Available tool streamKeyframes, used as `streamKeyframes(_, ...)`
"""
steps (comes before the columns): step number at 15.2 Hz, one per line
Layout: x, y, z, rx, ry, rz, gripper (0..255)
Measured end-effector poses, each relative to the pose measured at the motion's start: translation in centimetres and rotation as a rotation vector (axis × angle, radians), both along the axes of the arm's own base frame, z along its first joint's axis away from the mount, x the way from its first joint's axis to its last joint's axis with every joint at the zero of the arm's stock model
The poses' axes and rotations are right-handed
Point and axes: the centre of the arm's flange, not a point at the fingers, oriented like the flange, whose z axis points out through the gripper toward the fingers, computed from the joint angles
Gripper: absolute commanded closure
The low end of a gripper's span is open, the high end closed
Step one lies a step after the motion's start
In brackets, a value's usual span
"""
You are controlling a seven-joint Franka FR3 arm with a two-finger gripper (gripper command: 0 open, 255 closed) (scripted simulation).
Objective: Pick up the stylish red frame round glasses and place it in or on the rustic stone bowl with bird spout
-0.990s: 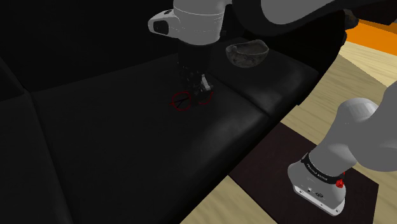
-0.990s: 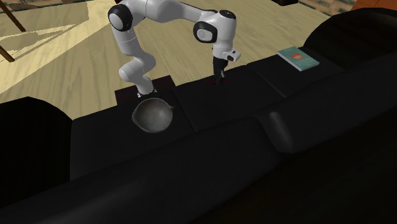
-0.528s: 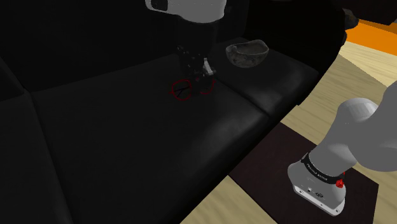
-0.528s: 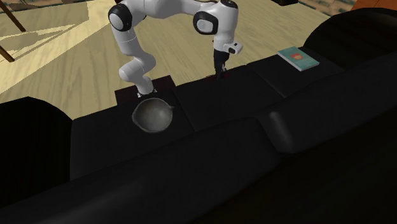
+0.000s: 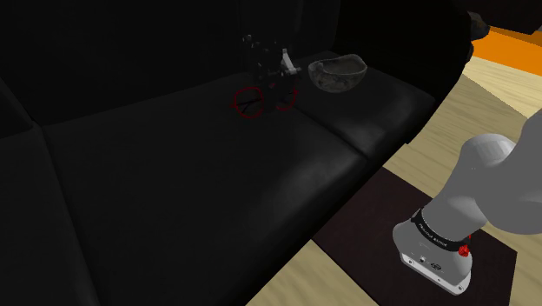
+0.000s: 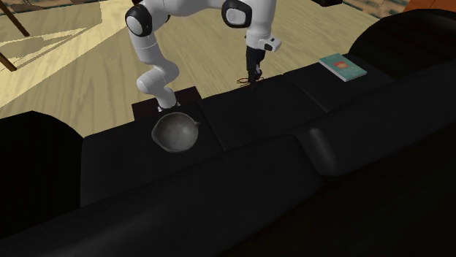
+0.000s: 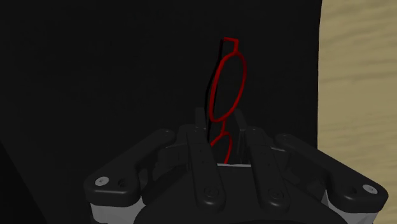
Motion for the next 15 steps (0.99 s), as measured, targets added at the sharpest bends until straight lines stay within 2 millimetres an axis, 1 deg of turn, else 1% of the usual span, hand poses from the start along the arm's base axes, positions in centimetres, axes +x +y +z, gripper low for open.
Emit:
streamKeyframes(12, 0.0, -0.1, 6.1, 0.000, 0.000, 0.000, 255)
streamKeyframes(13, 0.2, -0.5, 6.3, 0.000, 0.000, 0.000, 255)
streamKeyframes(15, 0.5, -2.6, 6.2, -0.001, 0.000, -0.001, 255)
